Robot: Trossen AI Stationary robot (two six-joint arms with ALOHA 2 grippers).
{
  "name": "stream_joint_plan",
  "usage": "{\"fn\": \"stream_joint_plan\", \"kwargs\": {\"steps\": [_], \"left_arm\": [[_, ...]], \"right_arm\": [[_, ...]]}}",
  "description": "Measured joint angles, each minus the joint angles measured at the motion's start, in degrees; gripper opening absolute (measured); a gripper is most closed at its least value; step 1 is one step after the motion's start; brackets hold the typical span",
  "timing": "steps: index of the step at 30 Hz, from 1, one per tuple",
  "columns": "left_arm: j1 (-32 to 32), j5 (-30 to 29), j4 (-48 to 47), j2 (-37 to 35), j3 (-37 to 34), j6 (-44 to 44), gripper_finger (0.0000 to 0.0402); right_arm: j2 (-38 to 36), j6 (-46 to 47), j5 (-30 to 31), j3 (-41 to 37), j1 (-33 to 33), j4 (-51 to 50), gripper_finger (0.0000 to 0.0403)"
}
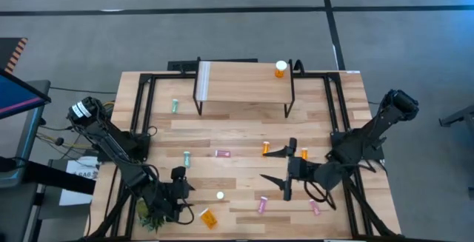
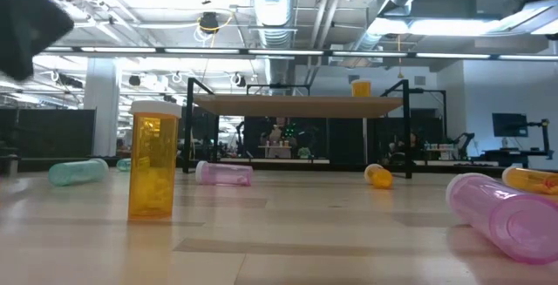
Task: Pick and place medicine bottles onto shelf by color
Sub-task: Put the large orange pill bottle on the shelf aligned with the other large orange pill bottle
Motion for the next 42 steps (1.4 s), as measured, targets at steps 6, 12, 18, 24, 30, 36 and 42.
{"fn": "stream_joint_plan", "kwargs": {"steps": [6,12,18,24,30,36,42], "left_arm": [[-1.35,2.05,8.46,2.3,2.01,8.64,0.024],[-0.14,5.47,10.68,10.45,7.11,15.65,0.024],[1.25,6.96,6.78,17.24,13.92,21.83,0.024],[2.26,8.16,4.59,18.88,15.87,23.72,0.024],[2.36,8.77,6.14,18.88,15.87,25.62,0.024],[2.44,9.04,6.52,18.88,15.87,26.65,0.024],[2.44,8.59,3.59,18.88,15.9,27.59,0.024]], "right_arm": [[0.14,0.62,-1.3,0.02,-1.32,0.1,0.032],[0.03,0.18,-1.43,0.02,-1.25,0.13,0.032],[0.05,0.14,-1.67,0.02,-1.22,-0.21,0.032],[0.05,0.03,-1.67,0.02,-1.14,-1.1,0.032],[0.08,0.03,-1.65,0.02,-1.14,-1.15,0.032],[0.08,0.05,-1.65,0.04,-1.14,-1.13,0.032],[0.08,0.05,-1.65,0.04,-1.14,-1.13,0.032]]}}
